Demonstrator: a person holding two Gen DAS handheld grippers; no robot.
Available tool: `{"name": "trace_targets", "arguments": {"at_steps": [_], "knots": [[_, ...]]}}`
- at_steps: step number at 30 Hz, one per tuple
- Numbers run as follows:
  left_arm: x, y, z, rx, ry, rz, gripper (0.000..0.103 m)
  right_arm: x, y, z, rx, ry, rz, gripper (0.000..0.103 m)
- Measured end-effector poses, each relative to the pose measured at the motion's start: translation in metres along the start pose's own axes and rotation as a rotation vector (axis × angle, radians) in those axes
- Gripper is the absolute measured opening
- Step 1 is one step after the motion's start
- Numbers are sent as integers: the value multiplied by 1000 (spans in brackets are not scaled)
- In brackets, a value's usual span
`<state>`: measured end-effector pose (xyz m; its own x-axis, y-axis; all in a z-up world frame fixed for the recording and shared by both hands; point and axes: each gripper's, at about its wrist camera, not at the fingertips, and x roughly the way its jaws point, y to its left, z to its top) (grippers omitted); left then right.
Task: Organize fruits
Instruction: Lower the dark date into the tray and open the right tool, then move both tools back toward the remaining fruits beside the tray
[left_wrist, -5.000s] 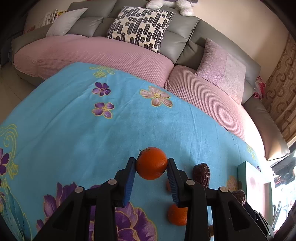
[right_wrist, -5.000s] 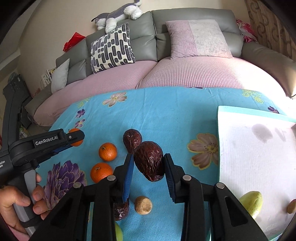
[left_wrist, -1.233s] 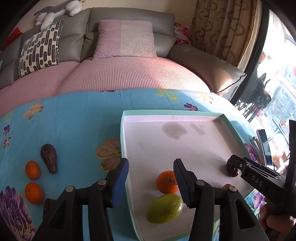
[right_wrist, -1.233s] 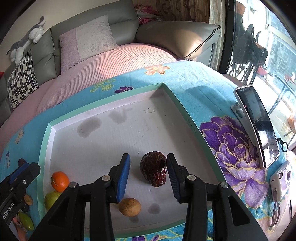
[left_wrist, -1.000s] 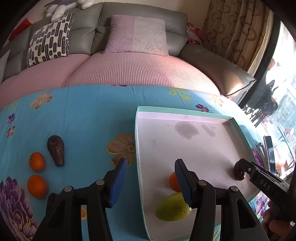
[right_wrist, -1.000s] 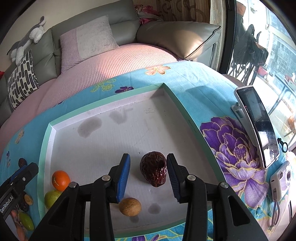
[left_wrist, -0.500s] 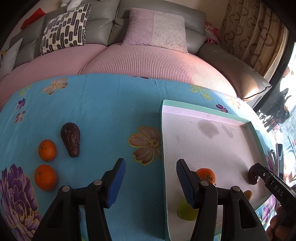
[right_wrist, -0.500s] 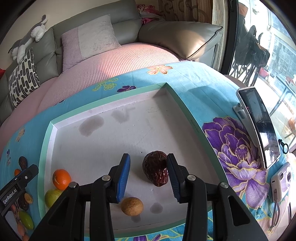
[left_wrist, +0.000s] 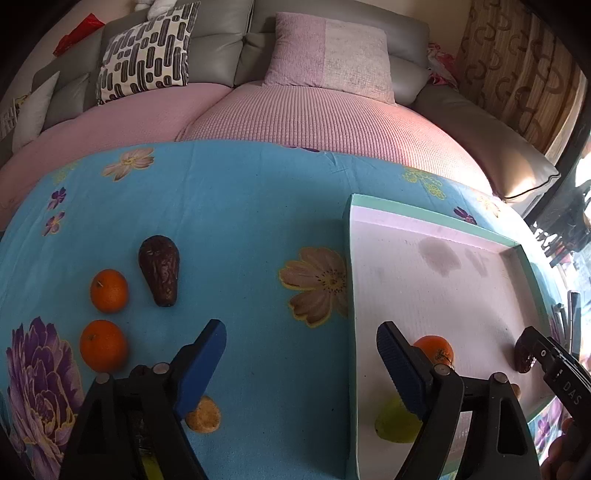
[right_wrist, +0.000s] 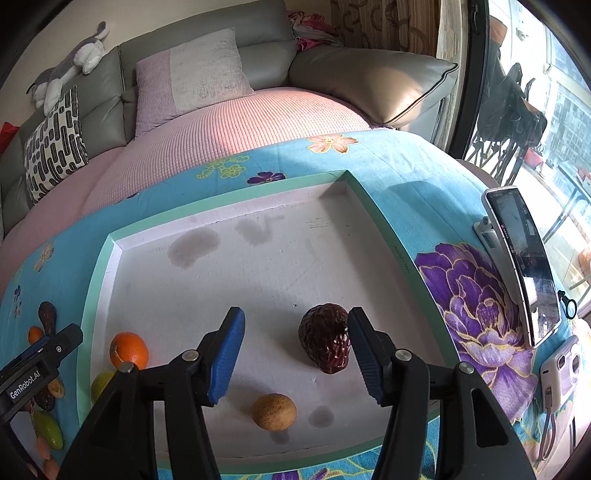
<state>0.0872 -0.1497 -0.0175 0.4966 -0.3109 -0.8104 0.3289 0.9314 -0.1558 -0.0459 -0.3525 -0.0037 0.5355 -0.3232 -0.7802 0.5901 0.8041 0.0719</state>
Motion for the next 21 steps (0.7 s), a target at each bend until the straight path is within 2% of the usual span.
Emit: {"name": "trace_targets", "arguments": {"at_steps": [1, 4, 10, 11, 13, 21], "knots": [[0, 2, 0, -10, -4, 9, 90, 0, 2, 0, -12, -5, 1, 69], [-2, 10, 1, -34, -20, 44, 95, -1, 9, 0, -49, -14, 5, 70], [-3, 21, 1, -57, -30, 82, 96, 0, 17, -2, -83, -18, 13, 73], [-3, 22, 1, -59, -30, 85, 98, 1, 18, -2, -86, -17, 13, 82], [-1, 22, 2, -61, -34, 91, 102, 1, 19, -3, -91, -17, 14, 89], [-3, 21, 0, -55, -52, 123, 103, 2, 22, -5, -118, -36, 6, 90]]}}
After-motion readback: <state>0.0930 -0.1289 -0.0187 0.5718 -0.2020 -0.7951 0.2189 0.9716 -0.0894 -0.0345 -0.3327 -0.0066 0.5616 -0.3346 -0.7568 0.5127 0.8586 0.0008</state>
